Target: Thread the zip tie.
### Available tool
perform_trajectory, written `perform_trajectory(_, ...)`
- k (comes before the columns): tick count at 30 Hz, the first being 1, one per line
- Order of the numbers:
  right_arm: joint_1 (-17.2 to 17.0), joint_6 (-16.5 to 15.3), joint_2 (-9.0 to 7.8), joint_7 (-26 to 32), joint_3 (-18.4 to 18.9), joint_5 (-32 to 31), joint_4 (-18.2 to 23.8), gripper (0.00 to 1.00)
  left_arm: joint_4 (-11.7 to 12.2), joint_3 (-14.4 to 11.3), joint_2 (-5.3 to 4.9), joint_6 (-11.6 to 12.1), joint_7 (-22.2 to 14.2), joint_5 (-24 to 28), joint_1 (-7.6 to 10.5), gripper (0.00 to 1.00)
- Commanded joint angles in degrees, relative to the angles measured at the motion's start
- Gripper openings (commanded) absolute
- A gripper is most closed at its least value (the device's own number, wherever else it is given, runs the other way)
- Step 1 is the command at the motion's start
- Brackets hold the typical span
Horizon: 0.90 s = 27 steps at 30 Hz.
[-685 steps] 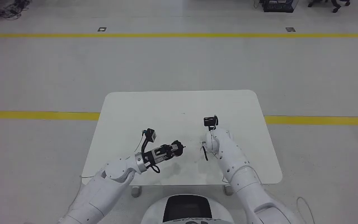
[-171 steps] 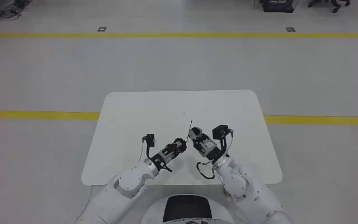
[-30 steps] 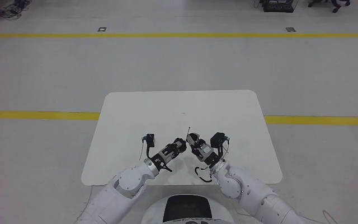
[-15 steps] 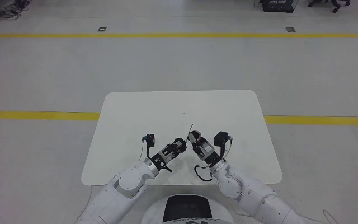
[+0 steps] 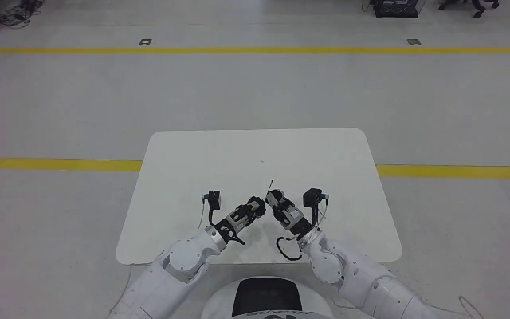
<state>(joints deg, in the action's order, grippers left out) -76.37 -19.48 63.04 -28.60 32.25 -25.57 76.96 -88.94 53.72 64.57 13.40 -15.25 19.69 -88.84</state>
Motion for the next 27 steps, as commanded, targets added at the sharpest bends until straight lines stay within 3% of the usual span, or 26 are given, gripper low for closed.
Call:
perform_trajectory(1,0.2,0.0,-0.04,0.5,-0.3,1.3,0.0,0.0,0.0,0.0,0.0,0.0,0.0,0.0,0.0,0.0)
perform_trajectory(14,1.1,0.0,-0.7,-2.9,-2.2,4.2,2.0,0.0,0.0,0.0,0.0,0.0,0.0,0.0,0.0,0.0)
perform_trajectory(27,2.2,0.0,-1.59,-3.6,-4.1,3.8,0.6,0.0,-0.1,-0.3,0.1,-0.3,0.3,0.0,0.14,0.0)
